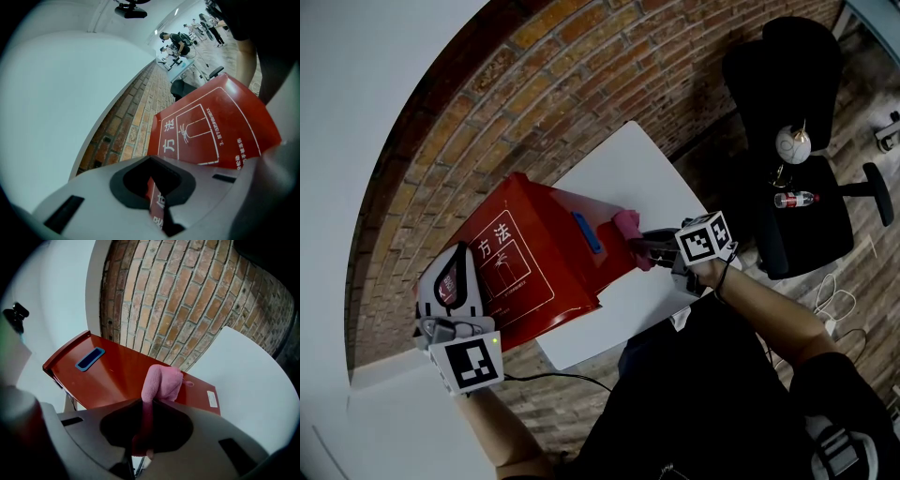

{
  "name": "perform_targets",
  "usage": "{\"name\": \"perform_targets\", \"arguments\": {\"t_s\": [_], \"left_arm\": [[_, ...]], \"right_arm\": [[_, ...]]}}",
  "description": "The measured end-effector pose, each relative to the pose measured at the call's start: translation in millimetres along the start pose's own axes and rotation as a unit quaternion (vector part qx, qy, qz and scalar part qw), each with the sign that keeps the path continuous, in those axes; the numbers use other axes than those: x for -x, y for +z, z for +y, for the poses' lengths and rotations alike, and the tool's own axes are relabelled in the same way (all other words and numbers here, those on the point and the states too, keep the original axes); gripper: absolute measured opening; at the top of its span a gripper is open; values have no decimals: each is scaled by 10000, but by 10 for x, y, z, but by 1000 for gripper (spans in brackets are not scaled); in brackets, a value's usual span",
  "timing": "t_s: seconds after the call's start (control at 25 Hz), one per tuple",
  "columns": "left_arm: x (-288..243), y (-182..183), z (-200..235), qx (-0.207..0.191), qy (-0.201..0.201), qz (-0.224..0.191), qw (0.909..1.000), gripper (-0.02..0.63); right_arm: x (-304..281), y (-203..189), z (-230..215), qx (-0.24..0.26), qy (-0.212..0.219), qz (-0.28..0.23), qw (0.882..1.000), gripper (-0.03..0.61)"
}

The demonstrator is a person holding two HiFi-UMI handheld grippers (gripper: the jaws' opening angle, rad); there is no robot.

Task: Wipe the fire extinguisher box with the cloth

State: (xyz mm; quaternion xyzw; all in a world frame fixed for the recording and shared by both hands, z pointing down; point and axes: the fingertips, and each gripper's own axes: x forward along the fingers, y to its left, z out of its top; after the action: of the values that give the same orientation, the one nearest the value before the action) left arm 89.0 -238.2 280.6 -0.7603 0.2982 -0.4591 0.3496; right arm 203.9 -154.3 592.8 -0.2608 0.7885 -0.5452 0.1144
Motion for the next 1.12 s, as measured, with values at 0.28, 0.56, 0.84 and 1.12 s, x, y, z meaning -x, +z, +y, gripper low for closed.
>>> {"name": "perform_targets", "arguments": {"t_s": [0.28, 0.56, 0.84, 1.12], "left_arm": [[1, -4, -3, 4, 0, 5, 10000, 18], [0, 1, -2, -11, -3, 0, 10000, 18], [-4, -1, -2, -17, -13, 3, 10000, 18], [-9, -7, -4, -18, -20, 25, 10000, 18]], "right_arm": [[-25, -112, -229, 35, -201, 94, 9997, 64], [-56, -204, -433, 121, -393, 232, 9989, 64], [-101, -306, -735, 30, -541, 282, 9981, 64], [-133, -451, -1037, -4, -764, 447, 9961, 64]]}}
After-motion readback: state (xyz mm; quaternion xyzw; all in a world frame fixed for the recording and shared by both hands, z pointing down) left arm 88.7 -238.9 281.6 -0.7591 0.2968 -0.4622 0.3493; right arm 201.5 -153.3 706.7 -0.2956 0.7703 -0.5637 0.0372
